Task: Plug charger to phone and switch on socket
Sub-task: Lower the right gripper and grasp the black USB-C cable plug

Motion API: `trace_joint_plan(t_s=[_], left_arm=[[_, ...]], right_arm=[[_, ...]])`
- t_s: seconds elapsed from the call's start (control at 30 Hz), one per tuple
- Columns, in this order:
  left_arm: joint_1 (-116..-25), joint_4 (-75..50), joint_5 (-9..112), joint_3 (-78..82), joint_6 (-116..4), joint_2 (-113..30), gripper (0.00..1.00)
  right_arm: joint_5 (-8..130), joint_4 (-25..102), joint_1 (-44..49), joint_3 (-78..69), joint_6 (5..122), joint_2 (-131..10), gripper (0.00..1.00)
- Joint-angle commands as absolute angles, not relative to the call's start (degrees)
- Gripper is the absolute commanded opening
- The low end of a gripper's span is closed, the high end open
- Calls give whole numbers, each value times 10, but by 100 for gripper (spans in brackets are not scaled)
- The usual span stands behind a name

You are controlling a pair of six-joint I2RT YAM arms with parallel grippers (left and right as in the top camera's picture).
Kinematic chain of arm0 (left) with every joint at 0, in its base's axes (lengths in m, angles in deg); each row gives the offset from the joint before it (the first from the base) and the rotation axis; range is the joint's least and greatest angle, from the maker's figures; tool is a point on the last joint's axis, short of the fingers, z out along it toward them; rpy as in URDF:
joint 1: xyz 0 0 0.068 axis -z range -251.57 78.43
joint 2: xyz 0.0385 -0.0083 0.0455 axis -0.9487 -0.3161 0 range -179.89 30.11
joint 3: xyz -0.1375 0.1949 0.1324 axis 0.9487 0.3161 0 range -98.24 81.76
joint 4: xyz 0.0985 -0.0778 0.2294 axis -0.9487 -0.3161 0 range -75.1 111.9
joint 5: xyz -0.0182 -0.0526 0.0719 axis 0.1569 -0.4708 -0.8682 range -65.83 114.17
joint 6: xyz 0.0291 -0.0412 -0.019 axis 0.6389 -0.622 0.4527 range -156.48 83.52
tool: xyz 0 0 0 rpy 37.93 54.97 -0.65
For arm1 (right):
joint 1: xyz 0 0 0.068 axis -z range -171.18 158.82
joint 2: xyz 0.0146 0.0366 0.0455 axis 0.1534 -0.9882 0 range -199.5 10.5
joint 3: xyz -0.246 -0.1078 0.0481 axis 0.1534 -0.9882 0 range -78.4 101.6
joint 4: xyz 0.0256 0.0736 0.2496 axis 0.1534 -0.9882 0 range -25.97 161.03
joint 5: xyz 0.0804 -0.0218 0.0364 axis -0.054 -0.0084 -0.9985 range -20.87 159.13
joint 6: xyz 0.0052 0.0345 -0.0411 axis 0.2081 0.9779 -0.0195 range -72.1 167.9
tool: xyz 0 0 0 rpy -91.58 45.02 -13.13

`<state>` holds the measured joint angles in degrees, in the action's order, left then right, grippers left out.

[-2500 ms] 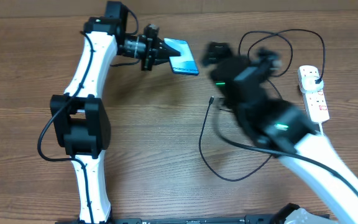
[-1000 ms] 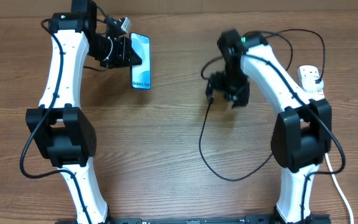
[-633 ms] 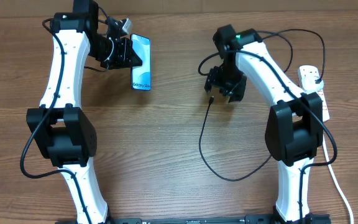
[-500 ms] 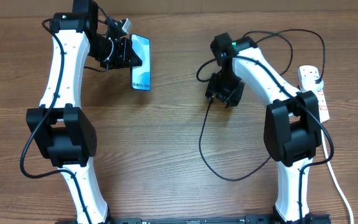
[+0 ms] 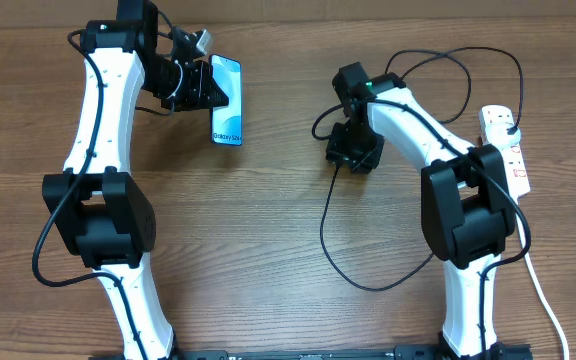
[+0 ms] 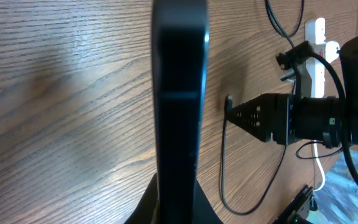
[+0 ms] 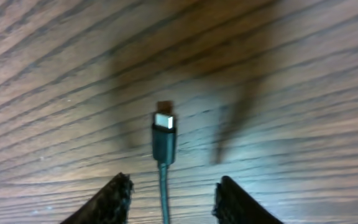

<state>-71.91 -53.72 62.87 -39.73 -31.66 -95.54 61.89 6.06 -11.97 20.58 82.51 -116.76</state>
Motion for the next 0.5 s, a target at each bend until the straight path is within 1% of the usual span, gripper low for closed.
trace_joint_plan(t_s=[0.0,0.23,0.47], left_arm=[[-715,-536,640,-410,-318,-935,4],[-715,-535,640,-410,-318,-935,4],[-715,-535,640,-410,-318,-935,4]], right_arm=[[627,65,-128,202,826,-1177,41],[659,62,-137,202,842,-1177,37],[661,60,-137,202,841,-1177,37]])
